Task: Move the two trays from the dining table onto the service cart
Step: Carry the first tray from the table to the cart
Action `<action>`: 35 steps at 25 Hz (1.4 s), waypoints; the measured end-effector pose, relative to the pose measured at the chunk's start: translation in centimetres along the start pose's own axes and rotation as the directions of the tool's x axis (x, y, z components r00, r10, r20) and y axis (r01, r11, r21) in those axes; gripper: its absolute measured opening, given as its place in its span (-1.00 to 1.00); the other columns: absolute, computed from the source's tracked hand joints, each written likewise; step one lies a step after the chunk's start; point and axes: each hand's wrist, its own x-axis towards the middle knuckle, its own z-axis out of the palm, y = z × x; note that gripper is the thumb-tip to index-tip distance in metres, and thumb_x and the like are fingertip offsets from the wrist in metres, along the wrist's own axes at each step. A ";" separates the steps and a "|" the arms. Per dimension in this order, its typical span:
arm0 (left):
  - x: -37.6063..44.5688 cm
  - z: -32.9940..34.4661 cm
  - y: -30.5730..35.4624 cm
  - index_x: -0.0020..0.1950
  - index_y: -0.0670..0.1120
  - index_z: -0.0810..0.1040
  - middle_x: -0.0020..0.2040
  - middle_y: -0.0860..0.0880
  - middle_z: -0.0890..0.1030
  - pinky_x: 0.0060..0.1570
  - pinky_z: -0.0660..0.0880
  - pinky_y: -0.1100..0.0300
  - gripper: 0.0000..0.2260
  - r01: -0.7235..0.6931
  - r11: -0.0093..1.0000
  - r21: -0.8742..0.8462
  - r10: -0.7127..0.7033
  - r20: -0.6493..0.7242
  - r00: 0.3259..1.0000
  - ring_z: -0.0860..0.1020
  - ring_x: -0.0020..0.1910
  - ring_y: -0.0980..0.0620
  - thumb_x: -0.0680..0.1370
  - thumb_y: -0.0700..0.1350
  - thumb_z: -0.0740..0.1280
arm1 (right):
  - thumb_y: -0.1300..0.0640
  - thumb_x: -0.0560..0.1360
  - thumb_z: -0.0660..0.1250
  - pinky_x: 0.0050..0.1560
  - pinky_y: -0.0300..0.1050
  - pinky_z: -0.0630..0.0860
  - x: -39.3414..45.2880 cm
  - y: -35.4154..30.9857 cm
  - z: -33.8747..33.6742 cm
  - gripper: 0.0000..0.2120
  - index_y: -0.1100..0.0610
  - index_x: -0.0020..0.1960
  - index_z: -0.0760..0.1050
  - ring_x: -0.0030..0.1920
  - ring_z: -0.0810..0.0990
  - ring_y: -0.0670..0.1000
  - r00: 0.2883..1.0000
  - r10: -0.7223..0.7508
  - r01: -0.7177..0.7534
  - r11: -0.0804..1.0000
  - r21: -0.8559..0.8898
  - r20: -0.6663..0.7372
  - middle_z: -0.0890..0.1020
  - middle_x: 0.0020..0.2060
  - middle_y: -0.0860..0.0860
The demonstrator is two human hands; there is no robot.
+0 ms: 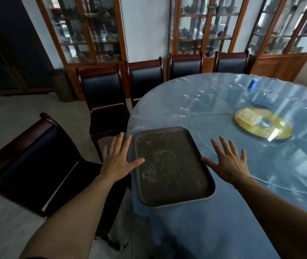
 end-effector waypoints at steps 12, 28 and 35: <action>8.5 6.1 -2.2 0.60 0.20 -0.20 0.64 0.03 -0.19 0.49 0.01 -0.27 -0.01 0.250 0.918 -0.307 -0.210 0.157 0.965 -0.13 0.60 -0.05 0.33 0.61 0.08 | -0.54 0.41 -0.08 0.45 0.29 0.12 9.1 -1.5 5.8 -0.11 -0.14 0.58 -0.27 0.56 0.08 0.10 0.991 0.055 -0.064 0.995 0.073 0.124 0.06 0.60 0.00; 14.4 12.8 0.0 0.60 0.13 0.16 0.61 -0.07 0.14 0.40 0.26 -0.29 -0.12 0.851 0.211 -0.481 -0.515 0.686 0.515 0.23 0.51 -0.22 0.39 0.57 0.09 | -0.37 0.53 0.10 0.43 0.13 0.25 19.6 1.7 14.2 -0.21 0.12 0.57 0.12 0.45 0.32 0.25 0.828 0.169 -0.435 0.794 0.424 0.534 0.32 0.49 0.20; 16.5 12.0 -1.2 0.52 0.09 0.33 0.49 -0.12 0.36 0.34 0.26 -0.39 -0.06 0.897 0.051 -0.438 -0.416 0.808 0.418 0.38 0.35 -0.21 0.30 0.63 0.09 | -0.52 0.44 -0.02 0.21 0.35 0.35 22.6 1.1 13.3 -0.17 -0.04 0.53 0.22 0.42 0.32 0.25 0.584 0.181 -0.754 0.480 0.448 0.791 0.32 0.48 0.08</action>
